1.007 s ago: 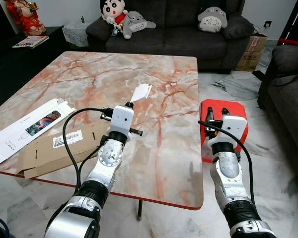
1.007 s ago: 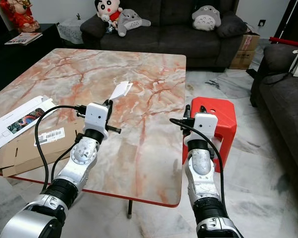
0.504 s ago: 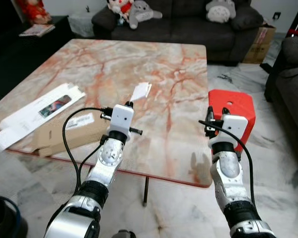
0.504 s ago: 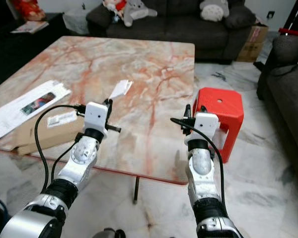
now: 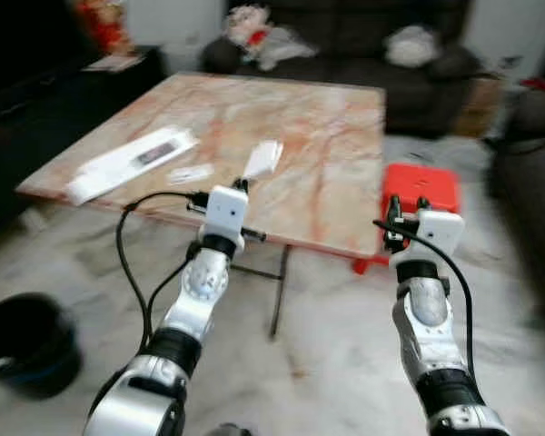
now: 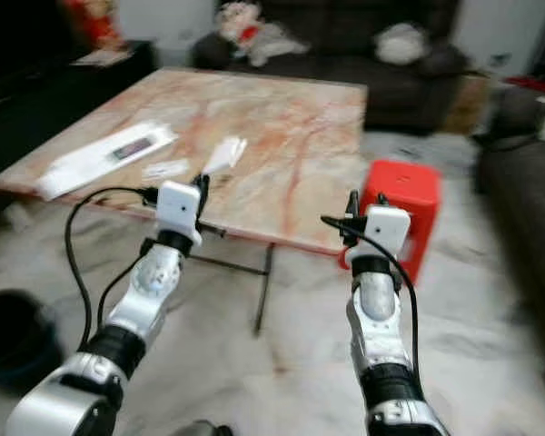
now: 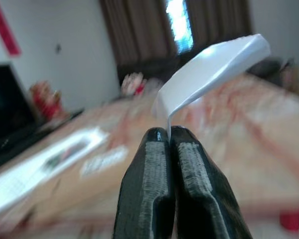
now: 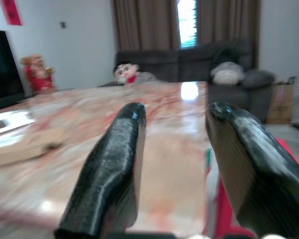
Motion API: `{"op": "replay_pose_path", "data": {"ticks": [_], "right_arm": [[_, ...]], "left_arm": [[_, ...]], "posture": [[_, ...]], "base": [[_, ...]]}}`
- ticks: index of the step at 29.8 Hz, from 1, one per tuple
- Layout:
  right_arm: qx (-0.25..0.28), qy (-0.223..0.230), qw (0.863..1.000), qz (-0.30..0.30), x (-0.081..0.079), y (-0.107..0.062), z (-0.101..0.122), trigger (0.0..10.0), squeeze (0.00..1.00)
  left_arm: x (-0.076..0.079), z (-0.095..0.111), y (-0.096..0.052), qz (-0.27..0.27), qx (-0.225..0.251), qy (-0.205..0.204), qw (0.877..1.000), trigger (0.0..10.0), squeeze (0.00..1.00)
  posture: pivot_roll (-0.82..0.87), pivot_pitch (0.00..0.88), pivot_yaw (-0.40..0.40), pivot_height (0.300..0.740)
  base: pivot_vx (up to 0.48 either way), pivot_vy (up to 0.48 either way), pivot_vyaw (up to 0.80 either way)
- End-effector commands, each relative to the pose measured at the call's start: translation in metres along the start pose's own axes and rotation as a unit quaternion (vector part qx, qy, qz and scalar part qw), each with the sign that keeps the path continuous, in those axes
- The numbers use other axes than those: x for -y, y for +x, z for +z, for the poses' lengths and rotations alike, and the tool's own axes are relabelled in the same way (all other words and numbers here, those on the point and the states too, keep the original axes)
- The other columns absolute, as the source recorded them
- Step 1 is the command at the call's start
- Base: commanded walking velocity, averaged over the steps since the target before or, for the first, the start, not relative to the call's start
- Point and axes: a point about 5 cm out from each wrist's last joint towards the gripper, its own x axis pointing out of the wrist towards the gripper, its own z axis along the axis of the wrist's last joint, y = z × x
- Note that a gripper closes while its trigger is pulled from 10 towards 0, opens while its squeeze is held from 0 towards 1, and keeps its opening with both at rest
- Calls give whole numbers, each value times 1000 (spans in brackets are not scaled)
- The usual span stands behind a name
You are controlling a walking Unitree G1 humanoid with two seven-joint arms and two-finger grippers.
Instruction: Picking trash to rubbish bin
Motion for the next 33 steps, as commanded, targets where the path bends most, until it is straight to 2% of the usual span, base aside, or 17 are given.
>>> {"op": "replay_pose_path", "data": {"ticks": [1, 6, 12, 14, 15, 17, 22, 23, 24, 25, 26, 27, 28, 33], "right_arm": [[16, 1, 1000, -2, 1, 7, 9, 10000, 0], [13, -1, 1000, 3, -1, 6, 8, 10000, 0], [-6, -2, 1000, 0, 2, 3, -1, 10000, 0], [-21, -7, 1000, 2, 3, 1, -6, 10000, 0], [-21, -7, 1000, 2, 3, 1, -6, 10000, 0], [-65, -19, 998, 1, 10, -5, -22, 10000, 0], [-117, -18, 993, 3, 19, -15, -41, 10000, 0], [-178, -24, 984, 9, 23, -25, -60, 10000, 0], [-178, -24, 984, 9, 23, -25, -60, 10000, 0], [-201, -30, 979, 14, 25, -32, -68, 10000, 0], [-246, -24, 969, 22, 27, -45, -83, 10000, 0], [-246, -24, 969, 22, 27, -45, -83, 10000, 0], [-280, -31, 959, 27, 30, -59, -94, 10000, 0], [-371, -40, 927, 24, 41, -93, -120, 10000, 0]], "left_arm": [[1, 12, 9, -3, 22, 0, 1000, 10000, 0], [2, 10, 8, -8, 17, 4, 1000, 10000, 0], [-2, -13, 1, -36, -52, 11, 998, 10000, 0], [-9, -23, -4, -32, -80, 13, 996, 10000, 0], [-9, -23, -4, -32, -80, 13, 996, 10000, 0], [-24, -42, -15, -13, -132, 8, 991, 10000, 0], [-33, -57, -25, -2, -179, 2, 984, 10000, 0], [-38, -67, -34, 2, -215, -3, 977, 10000, 0], [-38, -67, -34, 2, -215, -3, 977, 10000, 0], [-39, -73, -39, 1, -235, -3, 972, 10000, 0], [-40, -84, -50, -8, -271, 5, 963, 10000, 0], [-40, -84, -50, -8, -271, 5, 963, 10000, 0], [-41, -95, -64, -20, -307, 7, 952, 10000, 0], [-46, -118, -96, -17, -384, 2, 923, 10000, 0]], "posture": [[133, 0, 32, 740], [131, 0, 34, 740], [133, 0, 33, 740], [133, 0, 33, 740], [133, 0, 33, 740], [128, 10, 30, 740], [128, 17, 25, 740], [131, 22, 24, 740], [131, 22, 24, 740], [133, 22, 22, 740], [133, 22, 22, 740], [133, 22, 22, 740], [133, 22, 22, 740], [131, 30, 18, 740]], "base": [[-315, 0, 0], [-179, 0, 0], [0, 0, 0], [0, 0, 0], [0, 0, 0], [0, 0, 0], [0, 0, 0], [0, 0, 0], [0, 0, 0], [0, 0, 0], [0, 0, 0], [0, 0, 0], [0, 0, 0], [0, 0, 0]]}}
